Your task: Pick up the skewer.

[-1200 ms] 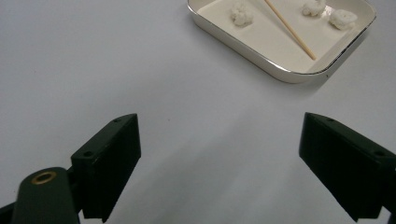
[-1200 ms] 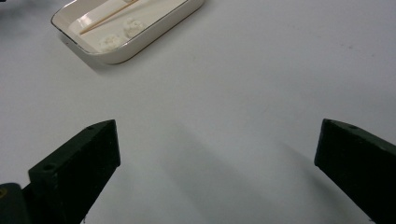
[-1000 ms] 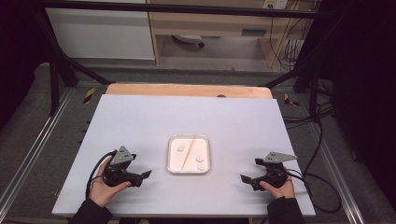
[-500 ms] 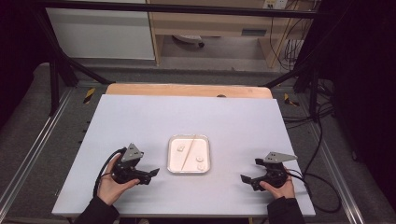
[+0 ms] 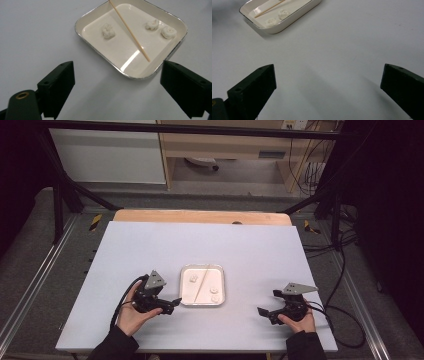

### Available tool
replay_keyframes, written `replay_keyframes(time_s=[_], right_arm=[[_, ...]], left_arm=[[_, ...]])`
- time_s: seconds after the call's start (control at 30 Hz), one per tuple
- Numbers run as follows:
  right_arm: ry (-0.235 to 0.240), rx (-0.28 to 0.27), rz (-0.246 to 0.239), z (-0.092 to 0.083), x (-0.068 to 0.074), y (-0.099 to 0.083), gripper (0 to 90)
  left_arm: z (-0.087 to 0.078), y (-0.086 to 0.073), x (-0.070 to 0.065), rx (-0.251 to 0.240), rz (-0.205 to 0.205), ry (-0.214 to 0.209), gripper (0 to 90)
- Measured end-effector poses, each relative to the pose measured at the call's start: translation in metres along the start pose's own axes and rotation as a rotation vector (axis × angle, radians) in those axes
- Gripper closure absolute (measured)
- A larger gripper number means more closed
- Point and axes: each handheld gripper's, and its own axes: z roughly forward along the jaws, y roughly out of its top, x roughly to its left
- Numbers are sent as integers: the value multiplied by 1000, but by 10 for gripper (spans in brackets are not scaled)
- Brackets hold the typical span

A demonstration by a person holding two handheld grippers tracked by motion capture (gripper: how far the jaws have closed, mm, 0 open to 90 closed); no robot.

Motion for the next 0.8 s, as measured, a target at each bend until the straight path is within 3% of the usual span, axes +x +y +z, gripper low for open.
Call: replay_keyframes(time_s=[0.37, 0.8], right_arm=[[0, 2, 0, 0, 0, 0, 8], [2, 5, 0, 1, 0, 0, 7]], left_arm=[[18, 13, -9, 21, -14, -4, 137], [41, 28, -21, 46, -33, 21, 202]])
